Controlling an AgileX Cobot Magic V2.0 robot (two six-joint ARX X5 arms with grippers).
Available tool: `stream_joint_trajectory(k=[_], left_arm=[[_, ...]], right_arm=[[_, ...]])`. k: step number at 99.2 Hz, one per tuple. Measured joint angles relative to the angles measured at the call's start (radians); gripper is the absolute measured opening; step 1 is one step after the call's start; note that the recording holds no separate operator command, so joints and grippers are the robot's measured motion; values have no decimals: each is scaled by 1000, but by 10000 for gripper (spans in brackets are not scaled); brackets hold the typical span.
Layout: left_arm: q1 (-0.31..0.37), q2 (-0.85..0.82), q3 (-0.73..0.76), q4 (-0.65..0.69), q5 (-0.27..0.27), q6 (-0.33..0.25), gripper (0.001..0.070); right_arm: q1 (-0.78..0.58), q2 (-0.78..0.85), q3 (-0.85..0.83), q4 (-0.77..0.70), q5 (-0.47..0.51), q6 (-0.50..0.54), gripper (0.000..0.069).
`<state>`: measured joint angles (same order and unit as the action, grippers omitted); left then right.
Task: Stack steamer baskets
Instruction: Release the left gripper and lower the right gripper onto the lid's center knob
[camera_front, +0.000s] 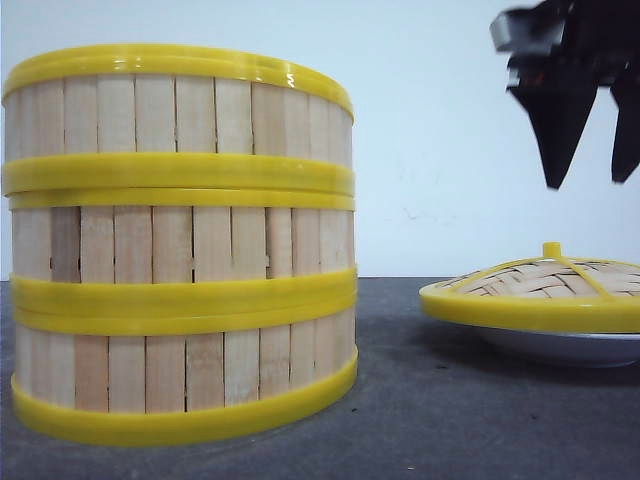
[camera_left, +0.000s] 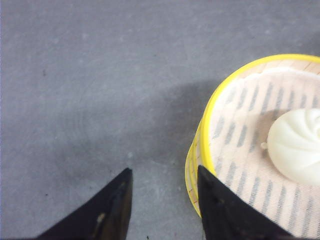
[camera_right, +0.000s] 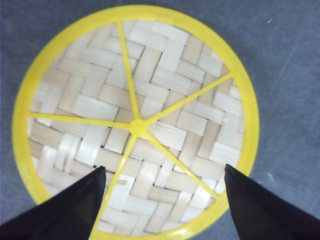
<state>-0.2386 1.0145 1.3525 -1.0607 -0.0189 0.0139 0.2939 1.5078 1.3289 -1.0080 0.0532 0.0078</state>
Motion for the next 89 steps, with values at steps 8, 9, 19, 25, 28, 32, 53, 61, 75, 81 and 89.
stream_joint_trajectory(k=[8,9,19,25,28,32,53,61,75,81,89], left_arm=[[0,0,0,1,-1,0,236],[0,0,0,1,-1,0,236],[0,0,0,1,-1,0,236],[0,0,0,1,-1,0,236],[0,0,0,1,-1,0,236],[0,0,0,1,-2,0,236],[0,0,0,2,-1,0,236],[0,0,0,2,-1,0,236],[0,0,0,3,-1,0,236],[0,0,0,3,-1,0,236],[0,0,0,3,-1,0,236]], right_arm=[[0,31,0,17,-26,-5,464],[0,34,0,19,-28,-5,462],[0,70,0,40,-35,-5,419],[0,87,0,54,-35,-5,402],[0,94,0,60,-35,-5,397],[0,101,0,63,-35,-5,394],[0,134,0,77,-35,-5,357],[0,137,0,87,-35,-5,343],[0,137,0,98,-35,-5,334],[0,137,0,99,-35,-5,333],[0,137,0,99,-45,-5,333]])
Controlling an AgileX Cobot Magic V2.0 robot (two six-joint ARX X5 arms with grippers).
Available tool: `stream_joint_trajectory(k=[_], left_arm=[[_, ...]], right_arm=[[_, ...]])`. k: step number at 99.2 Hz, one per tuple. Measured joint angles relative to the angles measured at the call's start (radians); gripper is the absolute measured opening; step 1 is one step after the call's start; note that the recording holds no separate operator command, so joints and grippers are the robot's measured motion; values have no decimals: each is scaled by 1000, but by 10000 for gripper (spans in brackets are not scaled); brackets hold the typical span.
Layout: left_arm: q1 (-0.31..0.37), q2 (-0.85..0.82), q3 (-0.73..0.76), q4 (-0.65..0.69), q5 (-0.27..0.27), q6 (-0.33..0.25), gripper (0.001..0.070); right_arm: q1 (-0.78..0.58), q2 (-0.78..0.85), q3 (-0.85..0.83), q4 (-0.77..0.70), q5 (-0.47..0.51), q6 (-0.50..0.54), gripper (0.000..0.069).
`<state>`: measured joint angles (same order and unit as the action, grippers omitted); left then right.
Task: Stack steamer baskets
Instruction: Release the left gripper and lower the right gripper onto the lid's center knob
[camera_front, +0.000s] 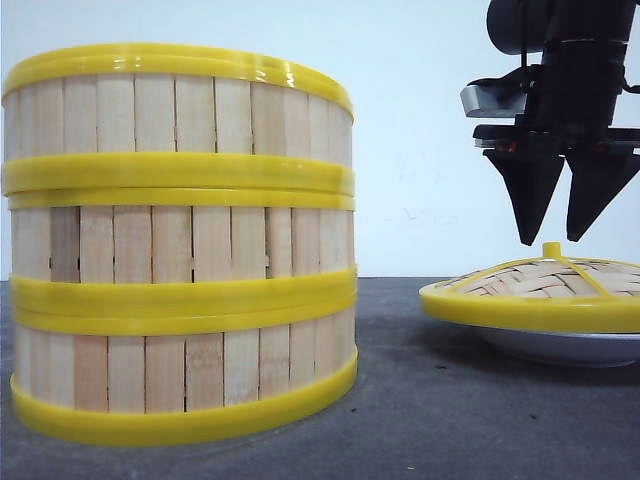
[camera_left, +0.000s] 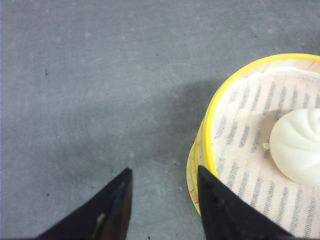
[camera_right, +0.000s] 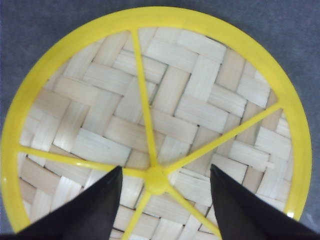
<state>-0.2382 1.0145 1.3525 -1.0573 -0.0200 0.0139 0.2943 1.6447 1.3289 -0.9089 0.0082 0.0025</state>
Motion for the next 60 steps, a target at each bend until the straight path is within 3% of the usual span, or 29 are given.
stream_joint_trajectory(k=[34,60], left_arm=[[0,0,0,0,0,0,236],[0,0,0,0,0,0,236]], right_arm=[[0,1,-5,9,-35,0,277],[0,39,-10,2,-35,0,272]])
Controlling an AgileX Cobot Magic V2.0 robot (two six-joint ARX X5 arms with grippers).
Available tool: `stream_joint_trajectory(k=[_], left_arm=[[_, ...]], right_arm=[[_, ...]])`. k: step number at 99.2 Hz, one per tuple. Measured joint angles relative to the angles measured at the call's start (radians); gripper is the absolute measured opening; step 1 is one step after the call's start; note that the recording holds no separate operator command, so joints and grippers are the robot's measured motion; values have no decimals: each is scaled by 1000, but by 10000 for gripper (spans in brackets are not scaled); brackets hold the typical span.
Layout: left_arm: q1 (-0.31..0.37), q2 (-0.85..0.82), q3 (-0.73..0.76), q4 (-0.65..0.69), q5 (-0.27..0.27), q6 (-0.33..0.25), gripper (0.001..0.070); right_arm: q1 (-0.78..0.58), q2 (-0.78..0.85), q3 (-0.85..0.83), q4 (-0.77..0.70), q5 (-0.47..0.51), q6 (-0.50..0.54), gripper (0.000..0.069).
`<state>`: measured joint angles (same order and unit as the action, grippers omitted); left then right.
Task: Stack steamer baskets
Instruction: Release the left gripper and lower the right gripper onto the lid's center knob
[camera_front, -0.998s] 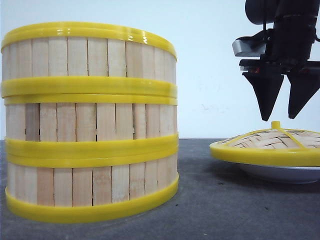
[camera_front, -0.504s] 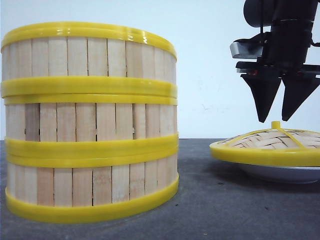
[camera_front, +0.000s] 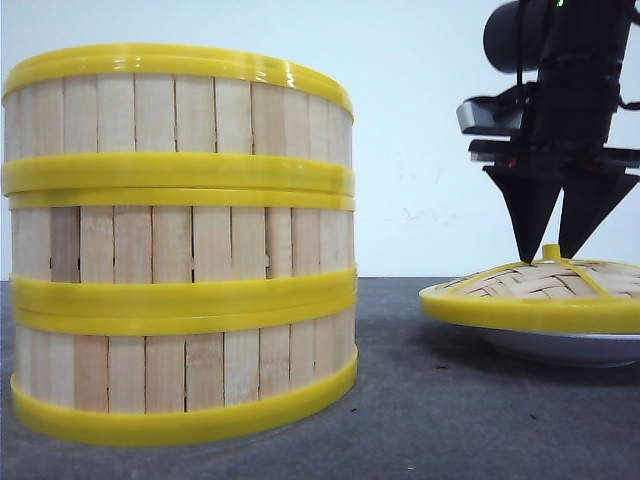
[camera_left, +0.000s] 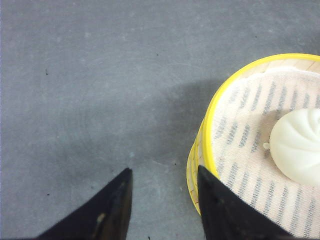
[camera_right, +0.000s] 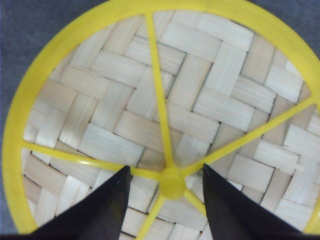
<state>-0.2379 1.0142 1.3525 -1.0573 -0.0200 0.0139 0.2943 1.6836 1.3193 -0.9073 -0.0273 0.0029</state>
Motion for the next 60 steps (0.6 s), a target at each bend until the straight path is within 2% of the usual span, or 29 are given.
stream_joint_trajectory(k=[17,42,60], left_arm=[[0,0,0,0,0,0,236],[0,0,0,0,0,0,236],[0,0,0,0,0,0,236]], right_arm=[[0,0,0,-1,0,0,255],[-1,-1,0,-4,5,2,74],[0,-2,1,-10,6,1,54]])
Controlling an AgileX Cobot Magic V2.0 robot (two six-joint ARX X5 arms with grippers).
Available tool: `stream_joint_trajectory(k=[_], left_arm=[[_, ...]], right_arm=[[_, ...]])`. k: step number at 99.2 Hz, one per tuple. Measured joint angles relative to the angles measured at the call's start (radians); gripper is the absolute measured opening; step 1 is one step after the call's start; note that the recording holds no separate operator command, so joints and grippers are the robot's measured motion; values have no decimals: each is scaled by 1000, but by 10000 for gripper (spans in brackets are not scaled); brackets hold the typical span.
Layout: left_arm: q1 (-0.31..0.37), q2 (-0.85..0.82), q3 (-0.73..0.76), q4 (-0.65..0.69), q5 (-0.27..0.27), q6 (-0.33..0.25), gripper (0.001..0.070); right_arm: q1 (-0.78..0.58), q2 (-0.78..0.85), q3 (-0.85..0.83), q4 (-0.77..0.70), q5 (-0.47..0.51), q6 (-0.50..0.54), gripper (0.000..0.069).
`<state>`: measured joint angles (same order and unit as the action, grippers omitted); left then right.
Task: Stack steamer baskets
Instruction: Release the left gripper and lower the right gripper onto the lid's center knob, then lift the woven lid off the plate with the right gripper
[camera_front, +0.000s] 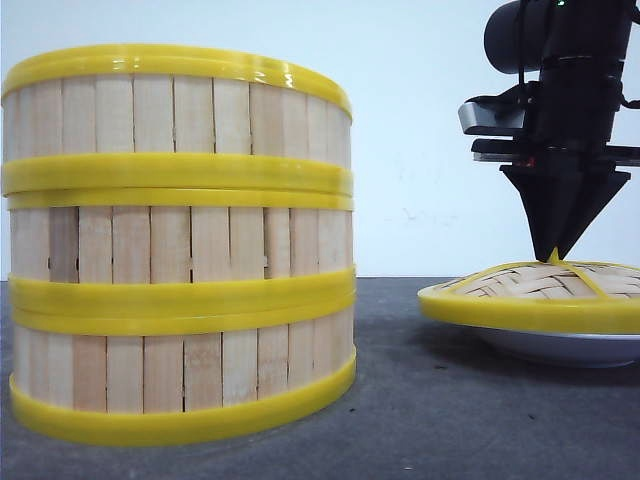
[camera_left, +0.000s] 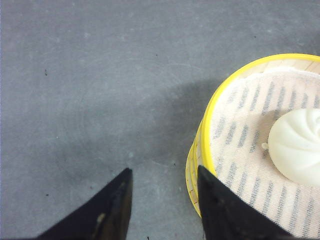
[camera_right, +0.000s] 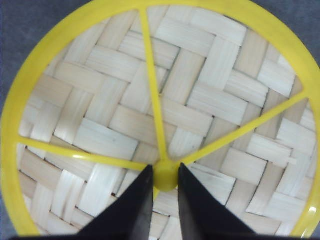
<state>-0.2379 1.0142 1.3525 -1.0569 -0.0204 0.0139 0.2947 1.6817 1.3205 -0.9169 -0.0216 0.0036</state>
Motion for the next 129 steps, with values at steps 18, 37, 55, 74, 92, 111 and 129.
stream_joint_trajectory(k=[18,37,55,74,92,111,129], left_arm=[[0,0,0,1,0,0,236],[0,0,0,26,-1,0,236],[6,0,0,54,-7,0,236],[40,0,0,97,-7,0,236],[72,0,0,104,-7,0,236],[82,0,0,104,-7,0,236],[82,0,0,103,-7,0,236]], right_arm=[[2,4,55,-115,-4,-1,52],[23,0,218,-227,-8,-4,52],[95,-10,465,-338,-12,-4,51],[202,-13,692,-362,-85,0,51],[320,-17,771,-357,-150,4,51],[438,6,771,-348,-160,4,51],[502,79,771,-303,-161,4,51]])
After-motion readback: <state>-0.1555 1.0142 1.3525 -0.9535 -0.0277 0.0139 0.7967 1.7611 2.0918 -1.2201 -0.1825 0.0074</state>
